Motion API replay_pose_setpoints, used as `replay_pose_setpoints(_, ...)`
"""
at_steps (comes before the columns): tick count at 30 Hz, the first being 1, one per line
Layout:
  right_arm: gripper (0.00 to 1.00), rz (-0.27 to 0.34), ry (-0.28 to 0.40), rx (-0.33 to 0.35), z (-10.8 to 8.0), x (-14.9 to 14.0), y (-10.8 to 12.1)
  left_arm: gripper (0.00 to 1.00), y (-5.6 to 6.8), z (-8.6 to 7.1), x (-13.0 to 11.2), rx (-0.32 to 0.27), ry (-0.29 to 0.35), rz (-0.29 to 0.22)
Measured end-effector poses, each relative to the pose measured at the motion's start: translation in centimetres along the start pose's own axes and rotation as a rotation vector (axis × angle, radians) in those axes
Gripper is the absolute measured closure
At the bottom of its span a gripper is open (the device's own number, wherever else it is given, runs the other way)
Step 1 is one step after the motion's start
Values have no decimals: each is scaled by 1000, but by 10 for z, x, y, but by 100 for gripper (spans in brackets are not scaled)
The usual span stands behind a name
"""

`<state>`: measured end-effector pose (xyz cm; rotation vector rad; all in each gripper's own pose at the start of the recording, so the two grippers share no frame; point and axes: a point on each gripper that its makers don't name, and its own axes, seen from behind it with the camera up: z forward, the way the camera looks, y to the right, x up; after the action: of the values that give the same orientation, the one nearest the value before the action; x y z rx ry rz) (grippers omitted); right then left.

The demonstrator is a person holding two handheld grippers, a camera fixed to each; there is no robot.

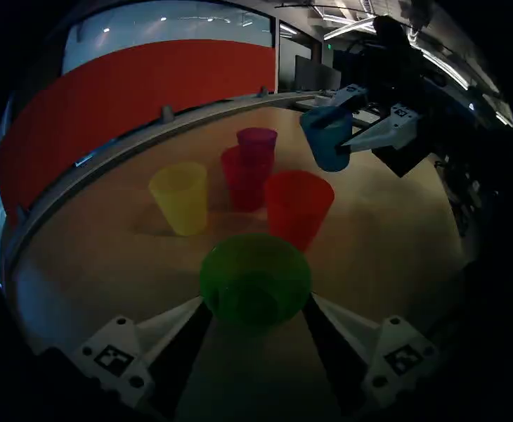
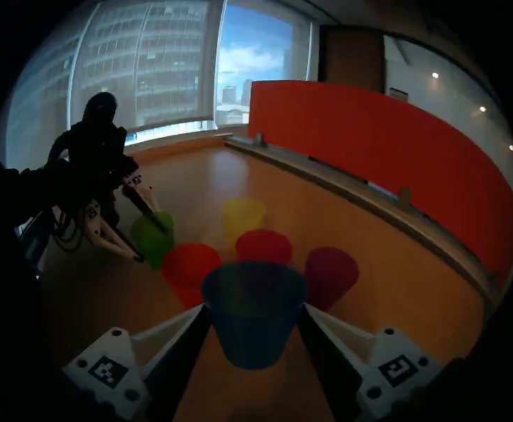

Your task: Pour water

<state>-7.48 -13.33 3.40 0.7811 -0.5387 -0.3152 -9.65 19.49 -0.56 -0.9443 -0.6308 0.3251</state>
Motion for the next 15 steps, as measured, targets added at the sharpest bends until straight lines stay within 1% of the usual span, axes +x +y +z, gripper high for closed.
replay_pose_setpoints(5, 14, 5, -9, 1, 5, -6, -1, 13, 0, -1, -6, -4, -24, -11)
replay_pose_setpoints(15, 14, 34, -42, -4, 17, -29, 2, 12, -3, -11, -21, 27, -50, -13)
